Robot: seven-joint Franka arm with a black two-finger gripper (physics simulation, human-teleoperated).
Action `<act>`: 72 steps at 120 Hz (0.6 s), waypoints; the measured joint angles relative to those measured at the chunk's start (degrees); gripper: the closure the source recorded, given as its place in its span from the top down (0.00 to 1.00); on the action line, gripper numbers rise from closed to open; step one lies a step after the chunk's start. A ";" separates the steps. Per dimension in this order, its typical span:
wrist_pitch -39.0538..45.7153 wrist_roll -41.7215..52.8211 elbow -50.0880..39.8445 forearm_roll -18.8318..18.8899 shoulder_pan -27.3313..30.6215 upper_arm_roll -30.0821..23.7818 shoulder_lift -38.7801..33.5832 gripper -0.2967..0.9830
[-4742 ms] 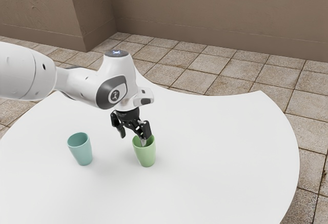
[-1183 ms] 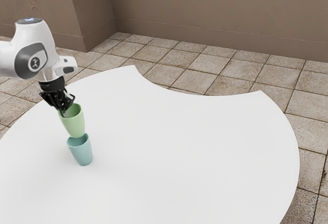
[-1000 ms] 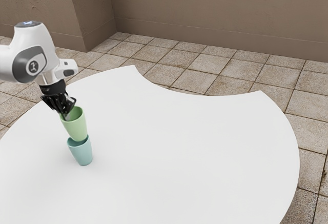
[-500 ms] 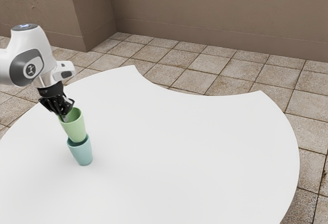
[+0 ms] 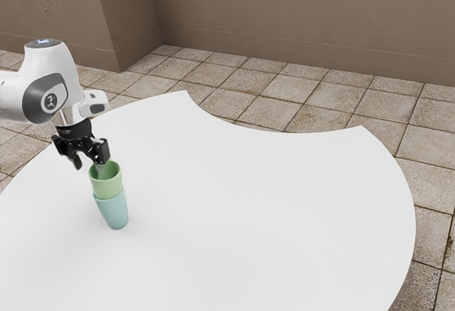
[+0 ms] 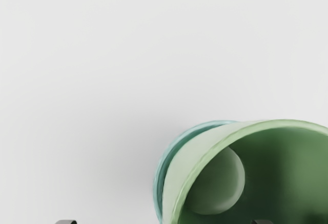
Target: Place the right cup onto the left cup
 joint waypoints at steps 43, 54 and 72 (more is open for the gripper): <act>-8.05 0.21 13.23 -1.25 -1.21 -6.95 1.02 0.73; -13.61 0.36 20.02 -2.17 -1.49 -11.13 2.25 0.75; -22.36 1.68 31.01 -3.05 -1.14 -16.82 6.45 0.76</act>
